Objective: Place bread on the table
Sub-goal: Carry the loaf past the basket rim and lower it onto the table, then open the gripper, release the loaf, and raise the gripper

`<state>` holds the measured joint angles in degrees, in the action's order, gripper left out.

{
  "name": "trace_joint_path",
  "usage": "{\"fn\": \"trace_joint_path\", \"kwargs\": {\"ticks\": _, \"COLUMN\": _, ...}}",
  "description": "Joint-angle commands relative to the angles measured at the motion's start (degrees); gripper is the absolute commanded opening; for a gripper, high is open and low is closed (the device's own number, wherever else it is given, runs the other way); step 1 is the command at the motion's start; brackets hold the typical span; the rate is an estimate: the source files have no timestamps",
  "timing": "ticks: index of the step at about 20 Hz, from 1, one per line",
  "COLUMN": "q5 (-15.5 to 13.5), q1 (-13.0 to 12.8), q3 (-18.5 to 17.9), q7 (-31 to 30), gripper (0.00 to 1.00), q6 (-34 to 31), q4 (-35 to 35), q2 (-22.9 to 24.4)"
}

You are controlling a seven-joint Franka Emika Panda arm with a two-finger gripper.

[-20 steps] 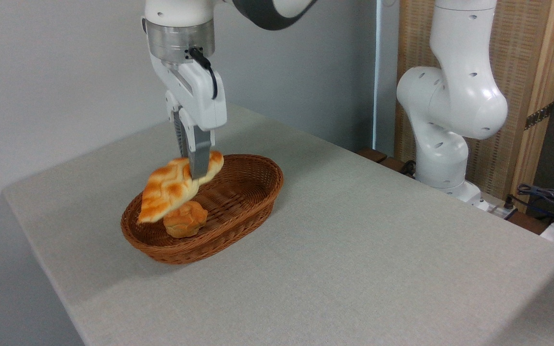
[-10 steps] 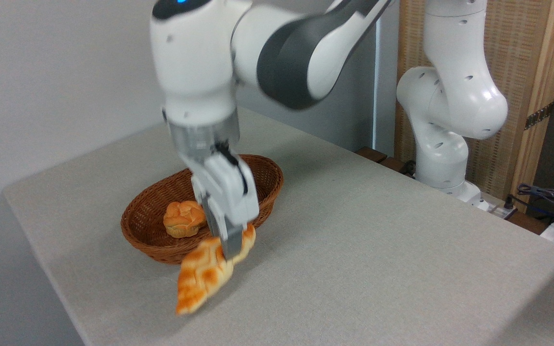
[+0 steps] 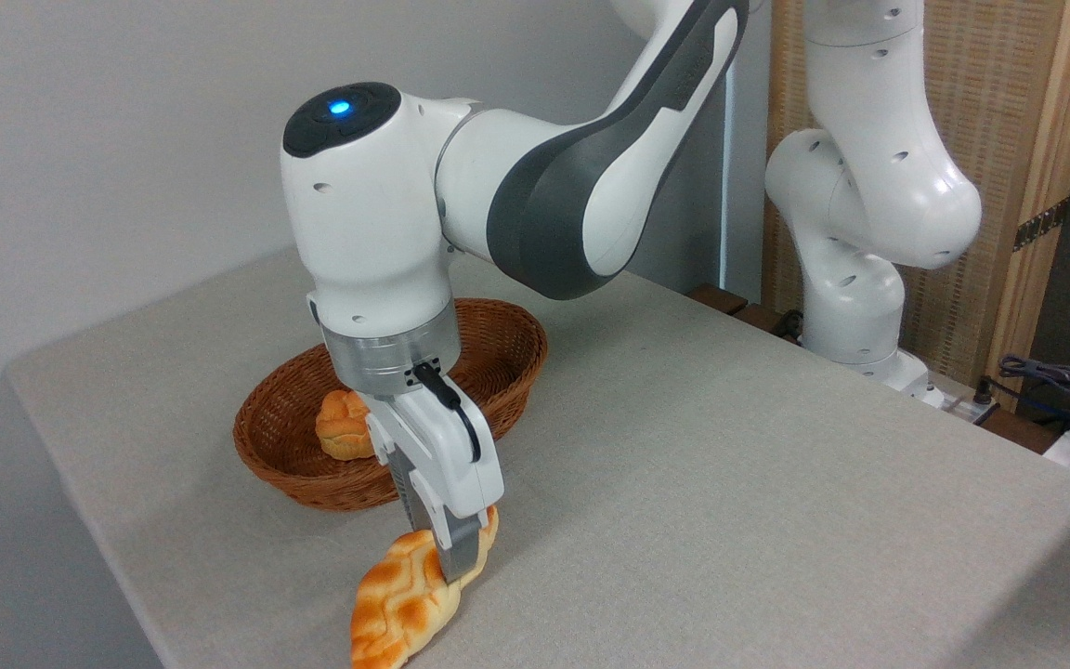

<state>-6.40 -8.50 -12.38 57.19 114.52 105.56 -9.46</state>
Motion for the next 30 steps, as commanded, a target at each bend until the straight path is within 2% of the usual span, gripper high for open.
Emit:
{"fn": "trace_joint_path", "kwargs": {"ticks": 1, "q5": 0.69, "q1": -0.03, "q3": -0.28, "q7": 0.2, "gripper": 1.0, "q6": 0.36, "q4": -0.45, "q2": 0.23}}
{"fn": "trace_joint_path", "kwargs": {"ticks": 4, "q5": 0.78, "q1": 0.06, "q3": -0.28, "q7": -0.06, "gripper": 1.0, "q6": -0.17, "q4": -0.8, "q2": 0.93}}
{"fn": "trace_joint_path", "kwargs": {"ticks": 7, "q5": 0.69, "q1": 0.06, "q3": -0.19, "q7": -0.68, "gripper": 1.0, "q6": -2.7, "q4": -0.97, "q2": 4.0}}
{"fn": "trace_joint_path", "kwargs": {"ticks": 10, "q5": 0.69, "q1": 1.11, "q3": 0.25, "q7": -1.47, "gripper": 1.0, "q6": -9.28, "q4": -2.46, "q2": 8.83}}
{"fn": "trace_joint_path", "kwargs": {"ticks": 13, "q5": 0.69, "q1": 1.2, "q3": 0.51, "q7": -7.42, "gripper": 1.0, "q6": -19.73, "q4": -9.04, "q2": 10.25}}
{"fn": "trace_joint_path", "kwargs": {"ticks": 15, "q5": 0.69, "q1": 1.55, "q3": 2.7, "q7": -11.47, "gripper": 1.0, "q6": -24.24, "q4": -12.82, "q2": 10.25}}
{"fn": "trace_joint_path", "kwargs": {"ticks": 17, "q5": 0.69, "q1": 5.66, "q3": 8.65, "q7": -16.39, "gripper": 1.0, "q6": -24.78, "q4": -13.8, "q2": 10.25}}
{"fn": "trace_joint_path", "kwargs": {"ticks": 18, "q5": 1.21, "q1": 7.08, "q3": 11.3, "q7": -18.33, "gripper": 1.0, "q6": -24.61, "q4": -14.5, "q2": 10.25}}
{"fn": "trace_joint_path", "kwargs": {"ticks": 19, "q5": 2.87, "q1": 7.26, "q3": 12.46, "q7": -19.04, "gripper": 1.0, "q6": -24.61, "q4": -15.03, "q2": 10.25}}
{"fn": "trace_joint_path", "kwargs": {"ticks": 21, "q5": 5.61, "q1": 7.18, "q3": 13.34, "q7": -18.79, "gripper": 1.0, "q6": -24.43, "q4": -15.12, "q2": 10.25}}
{"fn": "trace_joint_path", "kwargs": {"ticks": 30, "q5": 5.7, "q1": 7.18, "q3": 13.7, "q7": -18.61, "gripper": 1.0, "q6": -24.43, "q4": -15.04, "q2": 10.08}}
